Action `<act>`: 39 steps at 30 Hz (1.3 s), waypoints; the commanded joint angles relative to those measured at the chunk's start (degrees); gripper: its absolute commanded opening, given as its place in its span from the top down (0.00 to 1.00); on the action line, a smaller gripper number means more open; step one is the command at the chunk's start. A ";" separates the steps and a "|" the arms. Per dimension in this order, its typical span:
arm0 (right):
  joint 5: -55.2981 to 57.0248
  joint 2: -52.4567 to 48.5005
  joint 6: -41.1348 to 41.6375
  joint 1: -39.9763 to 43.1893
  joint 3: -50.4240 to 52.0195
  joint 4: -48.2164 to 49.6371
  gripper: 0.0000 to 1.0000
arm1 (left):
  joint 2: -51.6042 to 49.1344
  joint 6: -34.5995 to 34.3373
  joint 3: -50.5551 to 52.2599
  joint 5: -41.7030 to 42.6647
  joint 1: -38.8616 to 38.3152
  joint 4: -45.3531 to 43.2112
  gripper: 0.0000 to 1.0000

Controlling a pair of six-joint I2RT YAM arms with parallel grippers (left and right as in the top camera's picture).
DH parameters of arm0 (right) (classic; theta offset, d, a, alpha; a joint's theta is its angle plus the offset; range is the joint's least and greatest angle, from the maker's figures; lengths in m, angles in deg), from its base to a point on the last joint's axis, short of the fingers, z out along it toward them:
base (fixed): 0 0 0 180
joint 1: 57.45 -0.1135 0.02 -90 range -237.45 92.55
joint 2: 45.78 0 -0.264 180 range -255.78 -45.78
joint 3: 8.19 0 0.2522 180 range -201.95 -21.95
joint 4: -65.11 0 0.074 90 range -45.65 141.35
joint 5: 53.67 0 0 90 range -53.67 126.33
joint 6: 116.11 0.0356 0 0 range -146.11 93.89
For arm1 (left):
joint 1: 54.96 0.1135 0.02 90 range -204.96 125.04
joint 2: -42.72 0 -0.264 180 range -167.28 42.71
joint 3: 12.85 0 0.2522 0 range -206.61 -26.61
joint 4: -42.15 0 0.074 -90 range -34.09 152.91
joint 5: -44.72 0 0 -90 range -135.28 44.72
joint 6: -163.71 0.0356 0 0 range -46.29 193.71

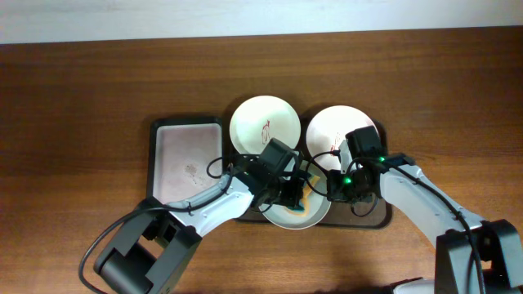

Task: Clean dirty plates on tray and stack at the side
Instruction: 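Move the sponge with the left gripper onto the held plate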

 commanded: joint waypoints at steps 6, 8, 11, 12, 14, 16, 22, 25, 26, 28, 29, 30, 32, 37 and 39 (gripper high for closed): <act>0.94 -0.39 0.11 -0.42 0.33 -1.33 0.96 | -1.29 -0.52 -0.85 -15.65 0.17 3.82 1.00; 1.01 -0.39 0.11 -0.42 0.33 -2.10 0.96 | -1.29 -0.52 -0.85 -15.65 0.17 4.35 1.00; 2.75 -0.39 0.11 -0.42 0.33 -3.61 0.96 | -1.29 -0.52 -0.85 -15.69 0.22 6.78 1.00; 3.32 -0.39 0.11 -0.42 0.33 -3.89 0.96 | -1.25 -0.52 -0.96 -15.76 0.22 7.76 1.00; 3.56 -0.39 0.11 -0.42 0.33 -4.00 0.96 | -0.57 -0.52 -1.75 -16.26 0.22 9.60 1.00; 3.56 -0.39 0.11 -0.42 0.33 -3.96 0.96 | 1.20 -0.48 -2.99 -16.96 0.22 11.63 1.00; 1.92 -0.37 0.09 -0.42 0.31 -3.50 0.83 | 9.84 0.13 -5.66 -19.10 0.22 14.43 1.00; -0.04 -0.37 0.04 -0.42 0.20 -2.43 0.78 | 10.78 0.13 -5.66 -20.06 0.22 14.62 1.00; -0.87 -0.37 0.04 -0.42 -0.31 -2.47 0.78 | 10.71 0.13 -5.66 -20.85 0.22 14.88 1.00; -2.27 -0.31 0.02 -0.42 -1.68 -2.58 0.73 | 10.56 0.11 -5.64 -21.38 0.22 14.99 1.00; -3.15 -0.28 -0.02 -0.42 -2.60 -2.73 0.72 | 10.29 0.11 -5.64 -21.38 0.22 14.99 1.00; -3.96 -0.31 -0.13 -0.42 -3.23 -2.73 0.71 | 9.81 0.11 -5.64 -21.35 0.20 14.97 1.00; -4.46 -0.31 -0.13 -0.44 -3.76 -2.49 0.69 | 8.17 0.09 -5.64 -21.16 0.20 14.99 1.00; -4.44 -0.33 -0.13 -0.44 -3.67 -2.23 0.64 | 3.17 -0.31 -5.64 -19.98 0.09 14.14 1.00; -4.42 -0.35 -0.11 -0.44 -3.50 -2.21 0.64 | 2.27 -0.28 -5.64 -19.87 0.11 14.10 1.00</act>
